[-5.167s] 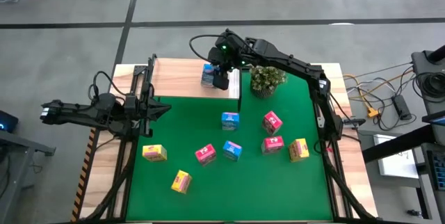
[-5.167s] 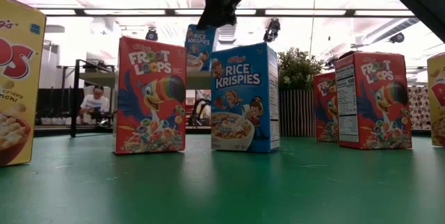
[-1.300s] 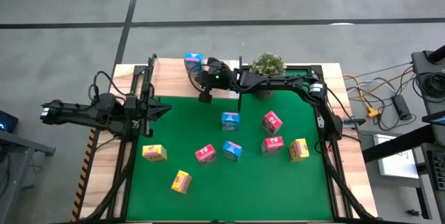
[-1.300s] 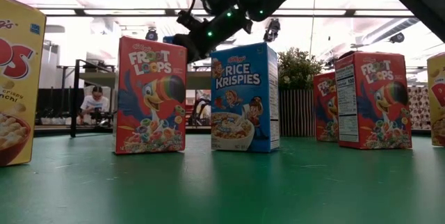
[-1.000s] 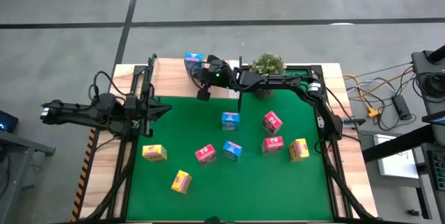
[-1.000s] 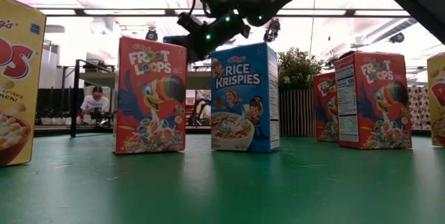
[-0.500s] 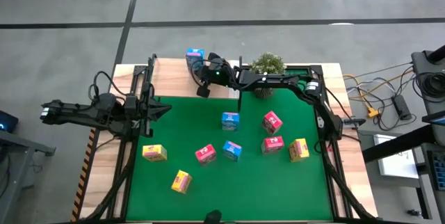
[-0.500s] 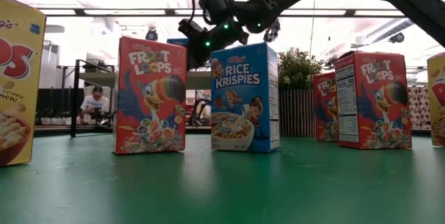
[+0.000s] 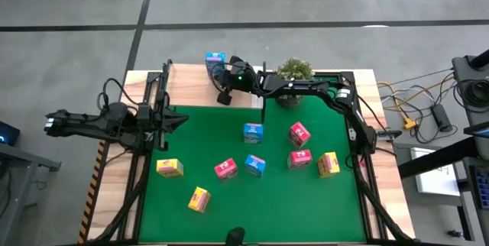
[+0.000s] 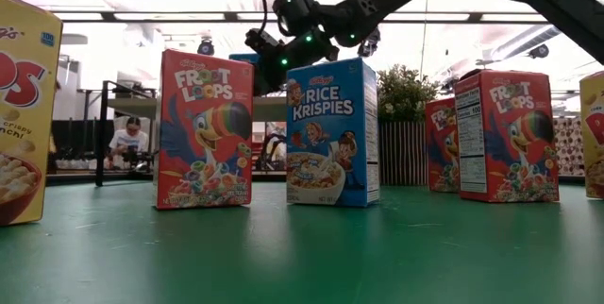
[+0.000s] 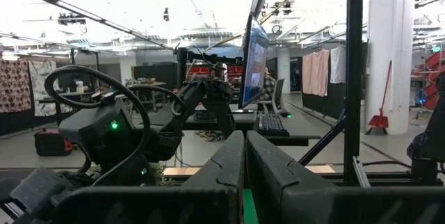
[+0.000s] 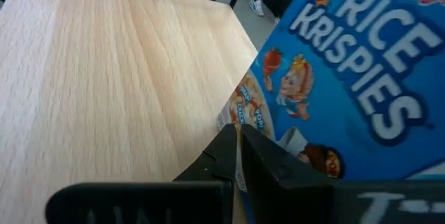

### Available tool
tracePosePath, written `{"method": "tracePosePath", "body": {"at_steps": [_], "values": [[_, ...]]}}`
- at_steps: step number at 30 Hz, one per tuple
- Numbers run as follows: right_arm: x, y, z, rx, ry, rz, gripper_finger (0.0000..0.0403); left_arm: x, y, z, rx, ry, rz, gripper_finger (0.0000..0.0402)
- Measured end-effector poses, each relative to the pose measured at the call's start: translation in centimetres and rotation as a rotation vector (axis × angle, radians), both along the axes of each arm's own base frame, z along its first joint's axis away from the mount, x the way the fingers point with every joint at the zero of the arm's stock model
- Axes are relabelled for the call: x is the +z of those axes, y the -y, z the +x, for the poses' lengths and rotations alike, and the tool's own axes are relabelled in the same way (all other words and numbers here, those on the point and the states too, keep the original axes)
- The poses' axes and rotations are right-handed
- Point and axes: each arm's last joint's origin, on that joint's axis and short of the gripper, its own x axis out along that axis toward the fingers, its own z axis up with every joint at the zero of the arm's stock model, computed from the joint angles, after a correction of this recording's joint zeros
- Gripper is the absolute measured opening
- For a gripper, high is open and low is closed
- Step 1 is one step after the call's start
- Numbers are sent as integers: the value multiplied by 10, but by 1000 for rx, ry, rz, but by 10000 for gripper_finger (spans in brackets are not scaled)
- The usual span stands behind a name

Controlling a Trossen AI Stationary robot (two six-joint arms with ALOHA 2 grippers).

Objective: Stack cereal on shelf
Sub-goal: Put the middle right blue cereal box on the shelf, then put the bottom right red cereal box on the shelf

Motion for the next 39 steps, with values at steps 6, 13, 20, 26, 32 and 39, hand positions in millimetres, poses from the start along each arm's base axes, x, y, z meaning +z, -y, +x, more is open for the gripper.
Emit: {"method": "tracePosePath", "body": {"at_steps": [6,13,20,26,32,39], "values": [[3,-5,-1,9,-18,-1,12,0,0,0,0,0,0,0],[45,-40,-14,54,-20,57,12,0,0,0,1,1,0,0],[86,-87,-44,121,-83,227,12,0,0,0,0,1,0,0],[103,-121,-69,196,-162,501,12,0,0,0,0,4,-1,0],[97,-153,-92,148,-366,736,12,0,0,0,0,5,-1,0],[74,-182,-132,14,-856,786,12,1,0,0,0,6,-1,0]]}}
